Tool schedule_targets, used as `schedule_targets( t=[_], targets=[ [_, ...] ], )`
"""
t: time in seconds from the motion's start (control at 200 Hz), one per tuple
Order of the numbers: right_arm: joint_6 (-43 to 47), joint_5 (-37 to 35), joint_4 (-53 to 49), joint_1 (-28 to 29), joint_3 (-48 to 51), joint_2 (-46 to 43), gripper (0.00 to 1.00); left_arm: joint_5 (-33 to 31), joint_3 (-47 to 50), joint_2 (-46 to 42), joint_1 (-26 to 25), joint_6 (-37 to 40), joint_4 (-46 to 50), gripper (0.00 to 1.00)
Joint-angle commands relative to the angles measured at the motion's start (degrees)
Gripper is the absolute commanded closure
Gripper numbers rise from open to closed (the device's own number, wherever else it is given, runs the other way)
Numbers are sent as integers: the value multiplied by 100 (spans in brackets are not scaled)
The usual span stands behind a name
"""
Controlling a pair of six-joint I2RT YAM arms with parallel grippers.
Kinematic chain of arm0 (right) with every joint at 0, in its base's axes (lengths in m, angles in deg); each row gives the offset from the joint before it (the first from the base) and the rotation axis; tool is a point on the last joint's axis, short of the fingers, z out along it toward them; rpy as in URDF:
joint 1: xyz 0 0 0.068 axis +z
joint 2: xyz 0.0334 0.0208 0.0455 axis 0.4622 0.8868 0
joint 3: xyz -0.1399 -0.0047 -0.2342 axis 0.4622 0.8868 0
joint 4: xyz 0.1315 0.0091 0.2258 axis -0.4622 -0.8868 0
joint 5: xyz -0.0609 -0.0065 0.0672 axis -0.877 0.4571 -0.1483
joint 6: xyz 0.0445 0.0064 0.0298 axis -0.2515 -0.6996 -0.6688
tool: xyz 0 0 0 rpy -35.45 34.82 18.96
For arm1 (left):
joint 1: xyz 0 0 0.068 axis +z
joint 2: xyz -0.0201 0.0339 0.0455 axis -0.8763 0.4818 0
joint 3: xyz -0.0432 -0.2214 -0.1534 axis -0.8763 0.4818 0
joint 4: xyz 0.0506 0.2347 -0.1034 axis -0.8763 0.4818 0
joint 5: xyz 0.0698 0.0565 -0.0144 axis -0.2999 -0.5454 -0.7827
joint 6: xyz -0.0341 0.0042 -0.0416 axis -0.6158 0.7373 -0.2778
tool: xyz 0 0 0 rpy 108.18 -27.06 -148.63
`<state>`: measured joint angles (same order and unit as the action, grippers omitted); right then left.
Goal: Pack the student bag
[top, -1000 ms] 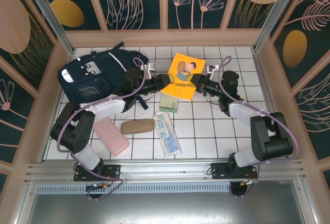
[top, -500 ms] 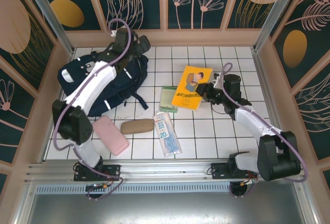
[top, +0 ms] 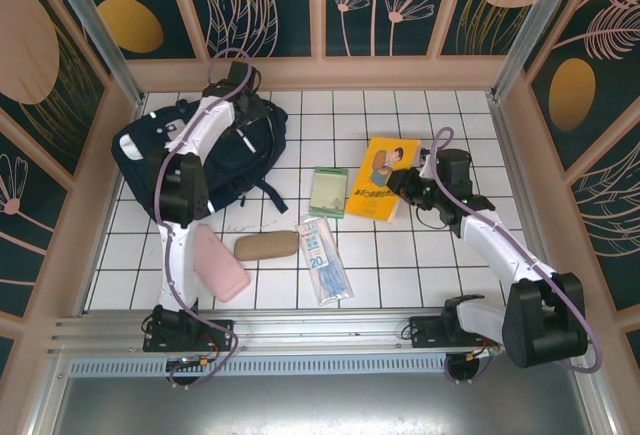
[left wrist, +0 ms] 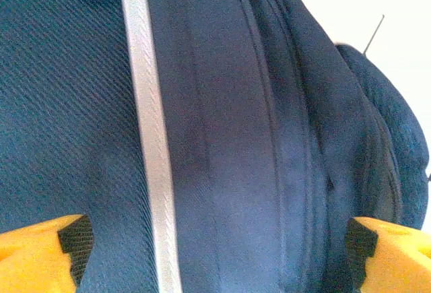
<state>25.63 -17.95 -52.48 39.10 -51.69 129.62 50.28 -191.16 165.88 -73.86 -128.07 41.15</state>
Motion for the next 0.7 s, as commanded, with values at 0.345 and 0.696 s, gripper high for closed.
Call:
schedule_targets(
  t=[0.345,0.696],
  targets=[
    [174,87,259,-88,-15,-205,100,1507,764,-87,426,-117,-1675,14],
    [129,161,216,-111,-67,-143,100,2443,1343,-90,643,-516,-2962,45]
  ],
)
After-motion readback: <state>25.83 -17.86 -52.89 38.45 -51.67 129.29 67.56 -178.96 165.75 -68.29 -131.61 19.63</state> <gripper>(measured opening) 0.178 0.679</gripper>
